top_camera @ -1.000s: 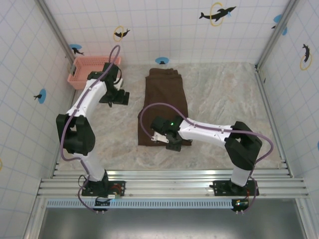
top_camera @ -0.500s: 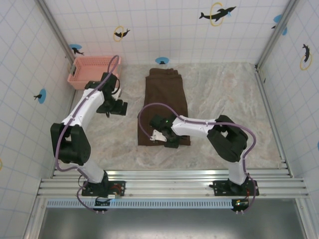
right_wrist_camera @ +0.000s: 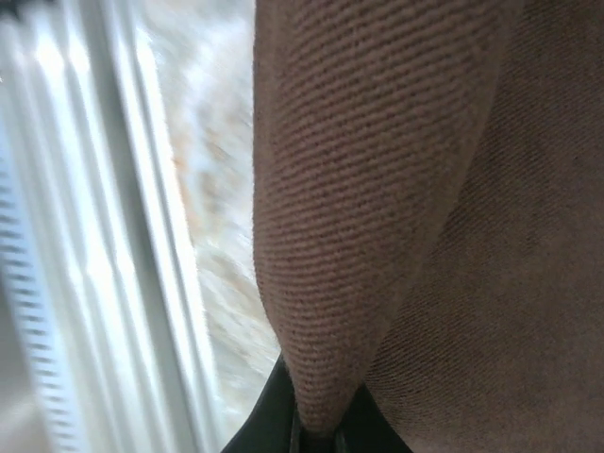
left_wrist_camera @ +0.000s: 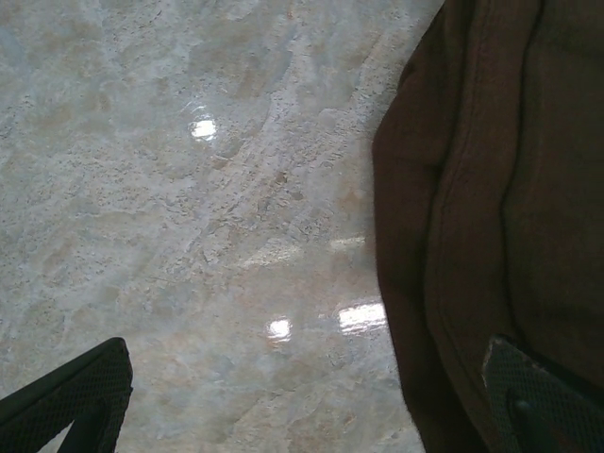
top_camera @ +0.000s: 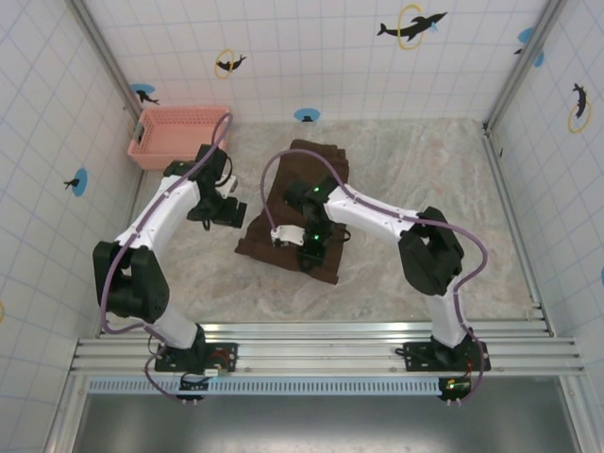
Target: Roll up the long pants
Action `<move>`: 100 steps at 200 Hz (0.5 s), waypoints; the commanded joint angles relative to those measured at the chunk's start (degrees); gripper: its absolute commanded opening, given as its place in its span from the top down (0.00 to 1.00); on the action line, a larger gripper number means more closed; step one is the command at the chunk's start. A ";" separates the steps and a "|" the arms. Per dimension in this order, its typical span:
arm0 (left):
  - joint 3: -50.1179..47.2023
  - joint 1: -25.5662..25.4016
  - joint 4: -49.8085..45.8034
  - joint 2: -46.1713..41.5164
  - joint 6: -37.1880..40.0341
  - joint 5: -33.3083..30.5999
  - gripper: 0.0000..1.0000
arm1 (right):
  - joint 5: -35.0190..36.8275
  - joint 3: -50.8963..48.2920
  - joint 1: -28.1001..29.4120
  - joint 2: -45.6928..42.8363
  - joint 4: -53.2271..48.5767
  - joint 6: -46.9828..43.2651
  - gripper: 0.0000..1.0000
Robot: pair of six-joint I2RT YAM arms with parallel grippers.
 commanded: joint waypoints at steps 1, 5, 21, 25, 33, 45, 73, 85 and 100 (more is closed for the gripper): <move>0.83 -1.74 -1.86 -1.73 2.41 -0.05 0.02 | -16.86 6.55 -2.42 7.43 -11.67 1.23 0.98; 0.90 -2.06 -1.95 -1.74 2.47 -0.14 0.02 | -17.93 8.10 -2.98 8.70 -12.37 1.23 0.98; 1.12 -3.12 -2.15 -1.50 2.39 0.28 0.03 | -20.99 12.27 -5.23 13.04 -13.67 2.93 0.97; 1.12 -3.42 -2.23 -1.53 2.36 0.34 0.03 | -22.26 13.66 -5.83 15.06 -14.23 2.74 0.97; 1.23 -3.95 -2.33 -1.49 2.38 0.19 0.02 | -24.99 15.47 -7.18 17.29 -14.74 3.10 0.96; 1.41 -4.71 -2.63 -1.41 2.36 -0.48 0.02 | -28.96 18.19 -9.39 20.33 -15.29 3.72 0.96; 1.50 -5.91 -3.29 -1.18 2.44 -1.10 0.03 | -31.62 22.28 -12.85 24.79 -15.37 4.55 0.95; 1.48 -6.59 -3.38 -1.13 2.07 -0.92 0.03 | -32.35 23.20 -13.88 26.14 -15.12 4.91 0.95; 1.47 -7.85 -3.29 -0.81 1.56 -0.34 0.02 | -31.97 23.72 -14.89 27.53 -15.04 5.17 0.94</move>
